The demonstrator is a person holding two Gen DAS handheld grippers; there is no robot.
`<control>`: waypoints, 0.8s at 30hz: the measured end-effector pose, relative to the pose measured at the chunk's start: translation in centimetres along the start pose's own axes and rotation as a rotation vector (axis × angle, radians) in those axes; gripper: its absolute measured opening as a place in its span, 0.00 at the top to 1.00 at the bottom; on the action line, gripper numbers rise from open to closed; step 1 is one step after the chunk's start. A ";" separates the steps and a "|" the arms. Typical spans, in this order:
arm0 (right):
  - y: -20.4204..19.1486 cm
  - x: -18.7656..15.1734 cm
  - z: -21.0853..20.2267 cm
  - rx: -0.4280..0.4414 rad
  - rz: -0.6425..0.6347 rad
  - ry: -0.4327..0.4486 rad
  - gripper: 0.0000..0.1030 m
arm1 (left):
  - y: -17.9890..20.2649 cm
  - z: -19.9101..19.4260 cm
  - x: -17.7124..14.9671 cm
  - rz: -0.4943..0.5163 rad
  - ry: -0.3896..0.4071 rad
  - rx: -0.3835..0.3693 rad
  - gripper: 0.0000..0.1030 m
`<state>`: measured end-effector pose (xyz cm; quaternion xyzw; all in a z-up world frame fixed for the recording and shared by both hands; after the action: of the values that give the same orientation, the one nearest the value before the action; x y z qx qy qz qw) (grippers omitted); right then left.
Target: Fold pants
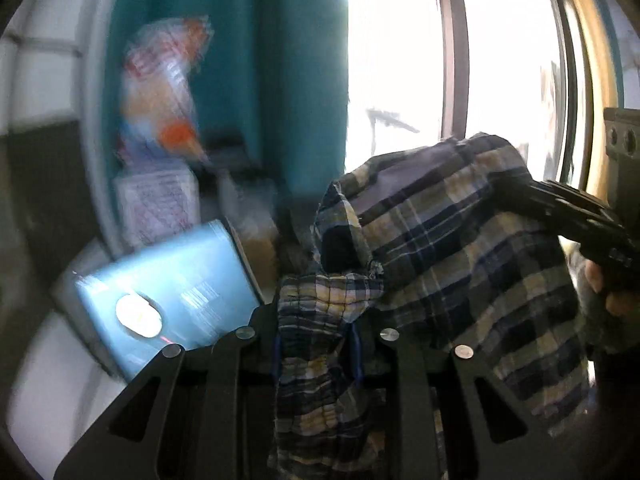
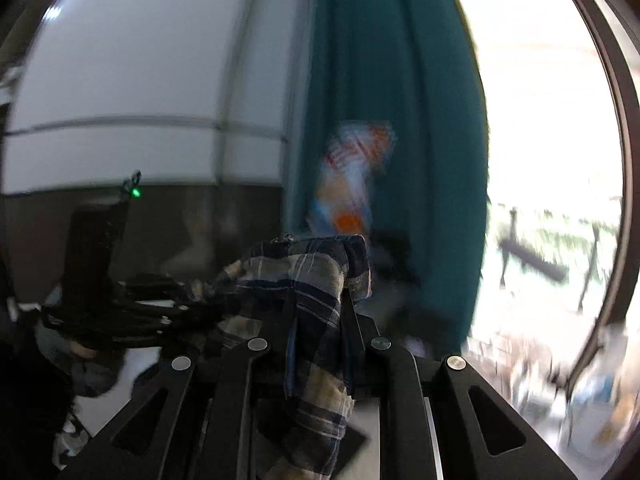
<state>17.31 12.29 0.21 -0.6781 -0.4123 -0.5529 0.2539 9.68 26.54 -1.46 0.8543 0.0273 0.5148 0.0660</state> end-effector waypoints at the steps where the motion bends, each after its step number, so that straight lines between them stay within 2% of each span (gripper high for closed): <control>1: 1.3 -2.3 2.0 -0.019 0.026 -0.062 0.83 | -0.4 2.9 -1.3 -0.019 -0.058 -0.015 0.77; 3: 3.5 -6.0 5.2 -0.051 0.062 -0.155 0.83 | -1.1 7.9 -3.9 -0.038 -0.163 0.000 0.77; 5: 6.2 -10.9 8.1 -0.095 0.089 -0.267 0.83 | -1.2 11.4 -6.2 -0.083 -0.239 -0.032 0.77; 9: 8.9 -16.1 9.9 -0.093 0.145 -0.385 0.83 | -0.8 14.0 -8.2 -0.140 -0.305 -0.094 0.73; 12: 8.7 -16.6 10.2 -0.080 0.143 -0.405 0.83 | -0.6 14.6 -8.7 -0.130 -0.324 -0.069 0.70; 14: 8.6 -17.0 10.5 -0.078 0.128 -0.416 0.83 | -1.2 14.7 -8.6 -0.125 -0.319 -0.035 0.62; 18: 9.3 -18.1 12.4 -0.073 0.126 -0.452 0.82 | -3.2 14.0 -8.2 -0.145 -0.299 0.036 0.55; 19: 9.3 -18.2 12.9 -0.078 0.121 -0.466 0.71 | -4.0 13.7 -8.3 -0.153 -0.301 0.058 0.53; 20: 9.5 -18.4 13.4 -0.091 0.116 -0.475 0.57 | -4.7 13.7 -8.5 -0.171 -0.306 0.080 0.52; 21: 9.7 -18.4 13.7 -0.102 0.116 -0.477 0.50 | -5.3 13.7 -8.7 -0.193 -0.308 0.089 0.52; 22: 9.9 -18.4 13.8 -0.106 0.123 -0.478 0.43 | -5.8 13.5 -8.8 -0.207 -0.304 0.093 0.50; 24: 10.6 -18.6 13.6 -0.117 0.129 -0.478 0.43 | -6.3 13.3 -8.9 -0.214 -0.297 0.110 0.44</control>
<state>32.62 12.39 -19.95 -0.8281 -0.3838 -0.3823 0.1440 17.36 30.64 -16.28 0.9154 0.1361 0.3708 0.0770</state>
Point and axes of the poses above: each gripper's, at about its wrist camera, not at the fingertips, and z roughly the way its jaws point, y to its right, x to its top, the point moved 7 cm from there along z, roughly the way its jaws point, and after that the axes turned 15 degrees about -x, right-handed, at the moved point
